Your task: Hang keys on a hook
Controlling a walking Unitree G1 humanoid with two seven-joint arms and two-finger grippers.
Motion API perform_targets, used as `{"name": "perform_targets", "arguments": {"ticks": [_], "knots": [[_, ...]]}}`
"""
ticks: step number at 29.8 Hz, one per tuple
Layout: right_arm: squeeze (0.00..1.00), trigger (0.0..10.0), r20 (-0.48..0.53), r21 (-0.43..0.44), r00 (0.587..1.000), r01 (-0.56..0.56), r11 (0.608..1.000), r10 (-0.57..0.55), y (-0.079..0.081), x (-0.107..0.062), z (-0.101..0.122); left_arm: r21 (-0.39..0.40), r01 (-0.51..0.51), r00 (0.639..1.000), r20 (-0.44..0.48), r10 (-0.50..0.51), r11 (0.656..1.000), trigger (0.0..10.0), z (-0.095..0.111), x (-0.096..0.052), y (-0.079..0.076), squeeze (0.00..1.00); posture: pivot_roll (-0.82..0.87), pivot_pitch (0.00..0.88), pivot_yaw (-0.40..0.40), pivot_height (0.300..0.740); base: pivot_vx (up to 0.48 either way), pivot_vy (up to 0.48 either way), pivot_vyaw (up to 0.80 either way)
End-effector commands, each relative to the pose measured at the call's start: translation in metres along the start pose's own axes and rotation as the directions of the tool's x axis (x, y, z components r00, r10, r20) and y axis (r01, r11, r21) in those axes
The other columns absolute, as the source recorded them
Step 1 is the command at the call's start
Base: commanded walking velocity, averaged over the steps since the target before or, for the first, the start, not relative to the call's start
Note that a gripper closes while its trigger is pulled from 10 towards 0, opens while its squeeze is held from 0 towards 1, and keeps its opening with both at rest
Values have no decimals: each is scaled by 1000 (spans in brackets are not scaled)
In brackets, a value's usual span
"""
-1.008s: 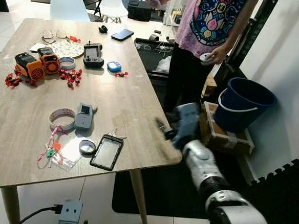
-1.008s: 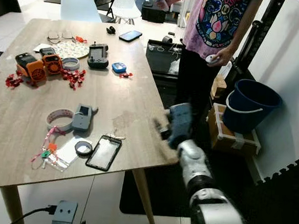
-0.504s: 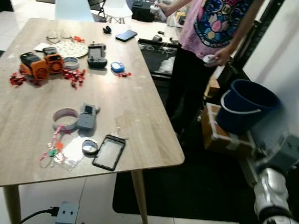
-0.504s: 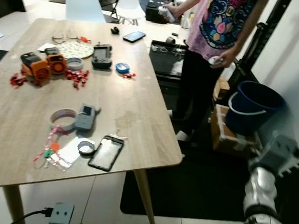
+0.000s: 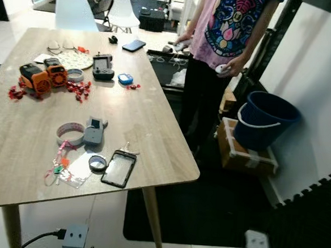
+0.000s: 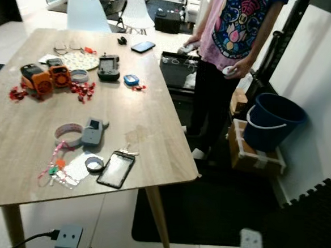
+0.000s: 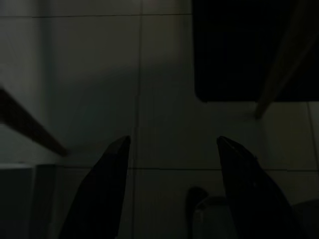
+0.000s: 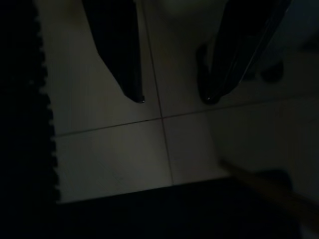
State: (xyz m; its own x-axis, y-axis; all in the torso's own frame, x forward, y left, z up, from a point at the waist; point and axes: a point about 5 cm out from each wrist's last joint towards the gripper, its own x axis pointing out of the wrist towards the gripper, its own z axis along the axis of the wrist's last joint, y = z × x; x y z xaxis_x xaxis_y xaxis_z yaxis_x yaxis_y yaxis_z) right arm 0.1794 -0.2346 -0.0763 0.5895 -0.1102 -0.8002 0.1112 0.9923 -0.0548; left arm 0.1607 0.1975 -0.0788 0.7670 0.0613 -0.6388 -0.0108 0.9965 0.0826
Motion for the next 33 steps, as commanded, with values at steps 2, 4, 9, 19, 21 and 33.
{"name": "perform_targets", "arguments": {"ticks": [2,4,9,19,21,33], "knots": [[0,10000,-10,-109,997,-72,991,71,19,1,-5,2,9,1000,-25,-9,1000,10000,-5,-2,-1,0,57,40,-75,740,0,0,0],[0,10000,-13,-158,994,-106,982,106,28,1,-7,2,9,1000,-24,-9,1000,10000,-4,-1,-2,0,57,41,-75,740,0,0,0],[0,10000,-28,-249,988,-157,956,155,41,1,-6,4,14,1000,-23,-14,1000,10000,-4,-1,-3,0,59,44,-72,740,0,0,0],[0,10000,-3,-234,991,-128,964,131,39,2,-3,28,32,999,-28,-31,999,10000,-5,-1,-1,0,68,53,-32,740,0,0,0],[0,10000,1,-227,992,-125,966,129,41,1,-4,43,39,999,-28,-38,998,10000,-4,-1,1,0,74,54,-15,740,0,0,0],[0,10000,2,-195,992,-123,973,126,47,0,-10,72,44,999,-27,-42,996,10000,2,1,10,0,83,56,12,740,0,0,0]]}}
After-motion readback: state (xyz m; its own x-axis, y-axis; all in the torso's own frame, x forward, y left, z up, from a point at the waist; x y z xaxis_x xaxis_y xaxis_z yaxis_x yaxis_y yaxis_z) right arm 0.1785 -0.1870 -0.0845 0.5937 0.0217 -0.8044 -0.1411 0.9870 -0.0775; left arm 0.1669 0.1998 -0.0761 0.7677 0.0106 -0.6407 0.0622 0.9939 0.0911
